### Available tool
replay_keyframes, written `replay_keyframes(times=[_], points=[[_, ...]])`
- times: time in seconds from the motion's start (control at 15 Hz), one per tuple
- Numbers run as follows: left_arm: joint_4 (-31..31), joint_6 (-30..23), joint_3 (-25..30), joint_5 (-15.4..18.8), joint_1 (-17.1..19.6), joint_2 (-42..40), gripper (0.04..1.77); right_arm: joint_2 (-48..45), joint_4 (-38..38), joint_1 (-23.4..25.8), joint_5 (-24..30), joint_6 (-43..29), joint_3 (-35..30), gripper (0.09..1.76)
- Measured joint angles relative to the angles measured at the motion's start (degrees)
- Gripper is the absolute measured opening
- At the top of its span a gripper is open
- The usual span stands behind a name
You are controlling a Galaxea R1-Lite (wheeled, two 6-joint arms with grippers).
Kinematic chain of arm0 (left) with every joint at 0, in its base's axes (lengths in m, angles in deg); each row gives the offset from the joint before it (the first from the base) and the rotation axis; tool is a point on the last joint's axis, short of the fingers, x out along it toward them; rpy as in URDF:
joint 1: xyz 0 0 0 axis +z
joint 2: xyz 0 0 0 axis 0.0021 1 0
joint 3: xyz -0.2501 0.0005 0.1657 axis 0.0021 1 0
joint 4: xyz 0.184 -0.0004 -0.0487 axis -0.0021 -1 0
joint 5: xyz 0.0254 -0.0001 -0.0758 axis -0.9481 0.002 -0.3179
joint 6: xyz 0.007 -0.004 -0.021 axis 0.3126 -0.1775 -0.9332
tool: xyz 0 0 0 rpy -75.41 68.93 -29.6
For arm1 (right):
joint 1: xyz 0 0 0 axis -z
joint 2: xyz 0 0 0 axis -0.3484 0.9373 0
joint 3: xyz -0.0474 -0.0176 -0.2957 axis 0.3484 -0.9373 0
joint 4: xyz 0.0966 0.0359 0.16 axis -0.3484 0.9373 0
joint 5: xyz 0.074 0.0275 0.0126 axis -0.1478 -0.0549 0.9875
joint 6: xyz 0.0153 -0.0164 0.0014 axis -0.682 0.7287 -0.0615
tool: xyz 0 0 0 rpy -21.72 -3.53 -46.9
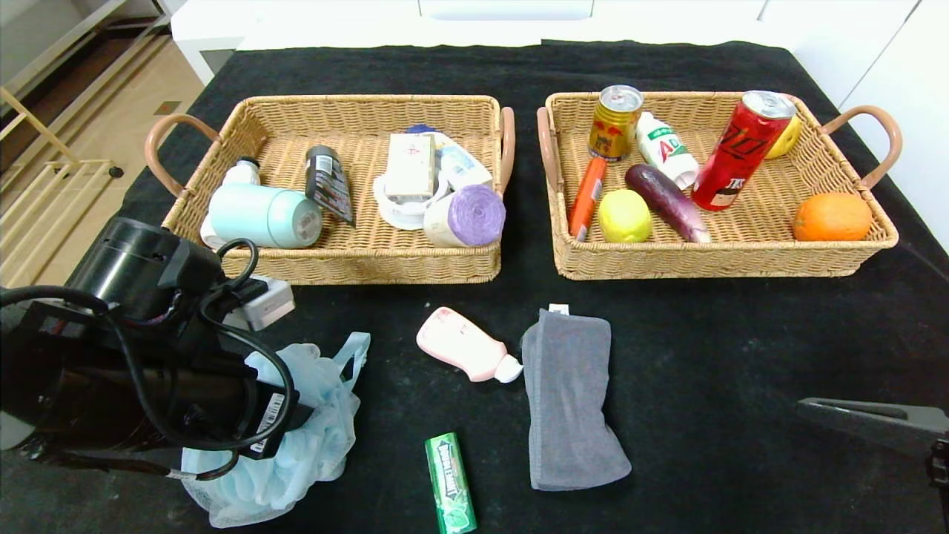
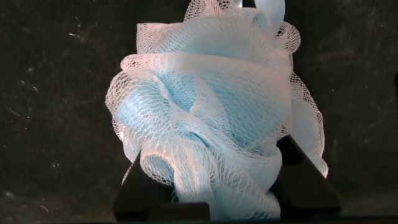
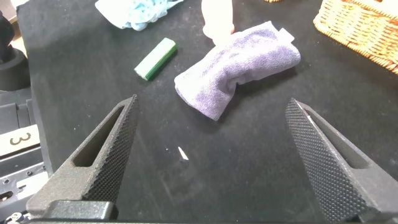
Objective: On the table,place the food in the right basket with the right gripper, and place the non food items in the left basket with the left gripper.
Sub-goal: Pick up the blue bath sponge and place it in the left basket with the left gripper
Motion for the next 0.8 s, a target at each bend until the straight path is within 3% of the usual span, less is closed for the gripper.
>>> replay_keyframes(times=[0.4,0.8], points=[[-0.28,-0.13,-1.16,-0.11,-0.48,-7.13,0.61,0.11,0.15,0.00,-0.02,-0.02,-0.01,1.71],[0.61,-1.57,-7.34,0.07,0.46,-12.46,0.52,0.23,0.13,0.00,0.00,-0.04,-0.12,1.71]])
